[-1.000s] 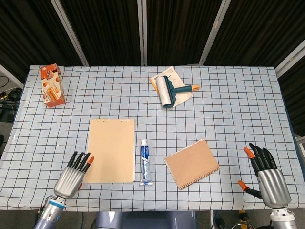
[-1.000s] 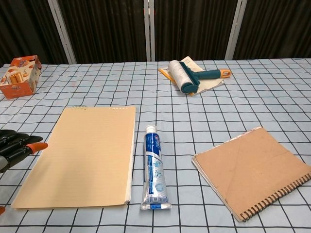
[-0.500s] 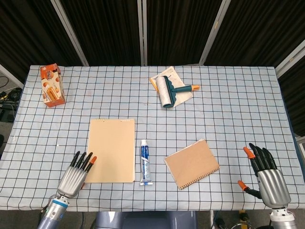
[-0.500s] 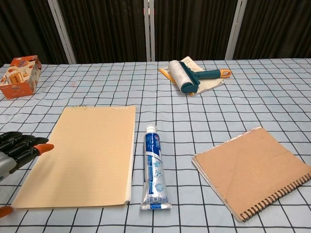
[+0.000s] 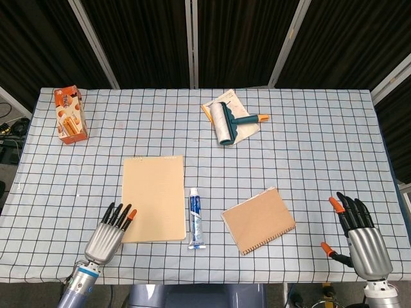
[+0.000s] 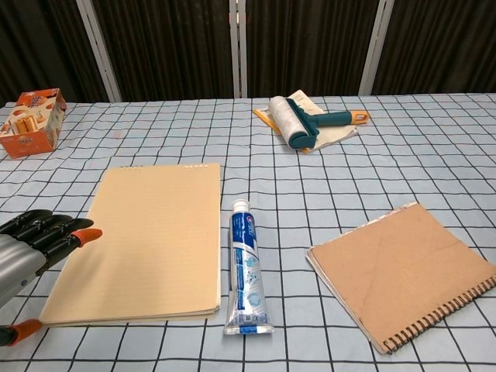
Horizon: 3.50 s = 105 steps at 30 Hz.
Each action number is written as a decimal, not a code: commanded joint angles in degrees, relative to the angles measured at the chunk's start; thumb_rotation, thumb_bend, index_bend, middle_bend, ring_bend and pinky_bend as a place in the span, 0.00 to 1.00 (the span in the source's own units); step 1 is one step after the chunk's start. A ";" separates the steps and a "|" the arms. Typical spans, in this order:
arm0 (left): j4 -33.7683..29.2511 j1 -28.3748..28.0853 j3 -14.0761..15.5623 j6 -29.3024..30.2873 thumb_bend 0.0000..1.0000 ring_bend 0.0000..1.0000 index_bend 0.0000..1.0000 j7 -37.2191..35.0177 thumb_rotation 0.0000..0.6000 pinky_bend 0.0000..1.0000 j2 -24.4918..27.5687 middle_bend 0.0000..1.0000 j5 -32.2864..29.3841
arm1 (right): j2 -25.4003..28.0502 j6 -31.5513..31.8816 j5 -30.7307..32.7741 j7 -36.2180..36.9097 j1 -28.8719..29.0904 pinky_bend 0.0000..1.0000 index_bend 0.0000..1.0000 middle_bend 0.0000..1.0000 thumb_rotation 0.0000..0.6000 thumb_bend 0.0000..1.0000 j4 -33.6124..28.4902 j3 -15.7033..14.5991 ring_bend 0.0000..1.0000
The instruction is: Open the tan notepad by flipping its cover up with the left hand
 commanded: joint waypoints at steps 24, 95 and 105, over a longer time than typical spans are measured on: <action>2.07 -2.59 -1.42 -2.39 0.54 0.00 0.05 3.60 1.00 0.00 -2.53 0.00 -1.34 | -0.06 0.44 -0.07 0.36 -0.22 0.00 0.05 0.00 1.00 0.08 -0.41 0.11 0.00; -5.68 -5.32 2.95 4.10 0.69 0.00 0.87 1.00 1.00 0.00 10.39 0.00 2.52 | 0.70 1.03 -0.99 1.18 -0.99 0.00 0.10 0.00 1.00 0.08 -2.30 -0.32 0.00; -6.61 -1.82 7.11 8.58 0.69 0.00 0.88 -1.35 1.00 0.00 14.03 0.00 7.69 | 0.52 1.02 -1.28 0.55 -1.10 0.00 0.10 0.00 1.00 0.08 -2.43 -0.47 0.00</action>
